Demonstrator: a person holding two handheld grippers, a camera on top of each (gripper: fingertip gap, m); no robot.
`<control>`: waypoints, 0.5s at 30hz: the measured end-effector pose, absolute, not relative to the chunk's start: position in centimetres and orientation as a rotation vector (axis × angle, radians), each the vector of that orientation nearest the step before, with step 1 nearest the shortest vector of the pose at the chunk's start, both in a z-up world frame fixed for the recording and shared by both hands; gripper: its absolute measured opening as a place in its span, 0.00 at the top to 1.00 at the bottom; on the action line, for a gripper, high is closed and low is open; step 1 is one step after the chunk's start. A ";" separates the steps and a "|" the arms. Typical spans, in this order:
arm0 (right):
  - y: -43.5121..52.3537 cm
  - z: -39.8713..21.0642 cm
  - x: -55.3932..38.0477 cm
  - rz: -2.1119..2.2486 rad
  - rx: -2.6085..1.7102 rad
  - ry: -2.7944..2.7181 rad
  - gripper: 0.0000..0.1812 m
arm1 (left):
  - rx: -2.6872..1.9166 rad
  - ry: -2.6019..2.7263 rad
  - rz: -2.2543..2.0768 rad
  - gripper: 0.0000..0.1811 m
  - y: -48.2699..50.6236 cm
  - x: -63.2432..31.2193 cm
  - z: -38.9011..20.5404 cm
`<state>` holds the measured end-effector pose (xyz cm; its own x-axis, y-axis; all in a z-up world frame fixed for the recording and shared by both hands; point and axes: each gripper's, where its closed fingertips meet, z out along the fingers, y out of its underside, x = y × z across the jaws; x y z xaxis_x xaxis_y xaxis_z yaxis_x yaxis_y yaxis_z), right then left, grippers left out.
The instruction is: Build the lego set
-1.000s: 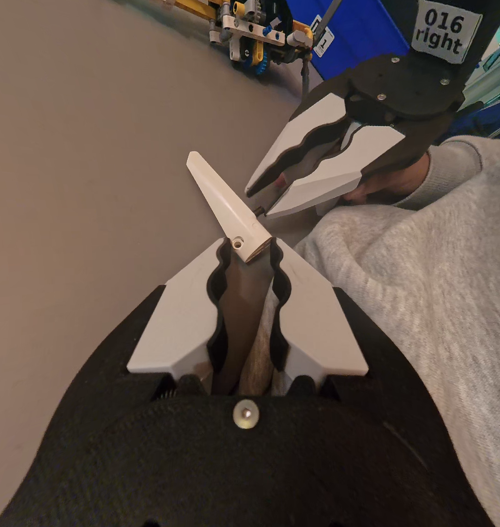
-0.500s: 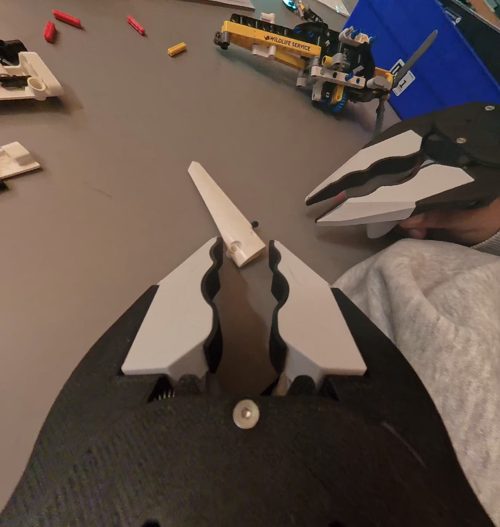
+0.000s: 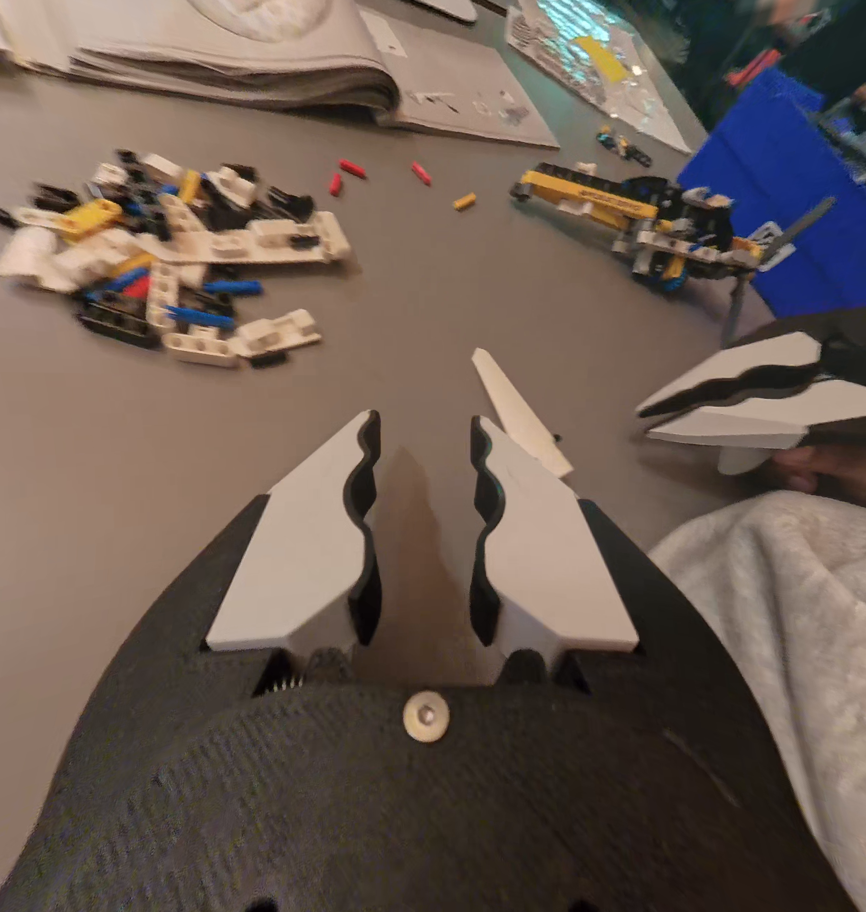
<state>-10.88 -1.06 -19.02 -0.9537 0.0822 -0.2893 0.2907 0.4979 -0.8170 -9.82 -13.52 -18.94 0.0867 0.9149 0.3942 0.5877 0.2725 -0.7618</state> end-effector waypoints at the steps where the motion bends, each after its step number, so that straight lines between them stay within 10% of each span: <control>1: -1.0 -18.9 -11.0 -1.447 0.327 2.523 0.95 | -1.446 -1.618 0.487 0.81 -14.5 -10.0 -19.0; 15: -1.0 -18.7 -11.3 -1.481 0.342 2.526 0.95 | -1.855 -1.607 0.711 0.88 -18.8 -13.3 -21.8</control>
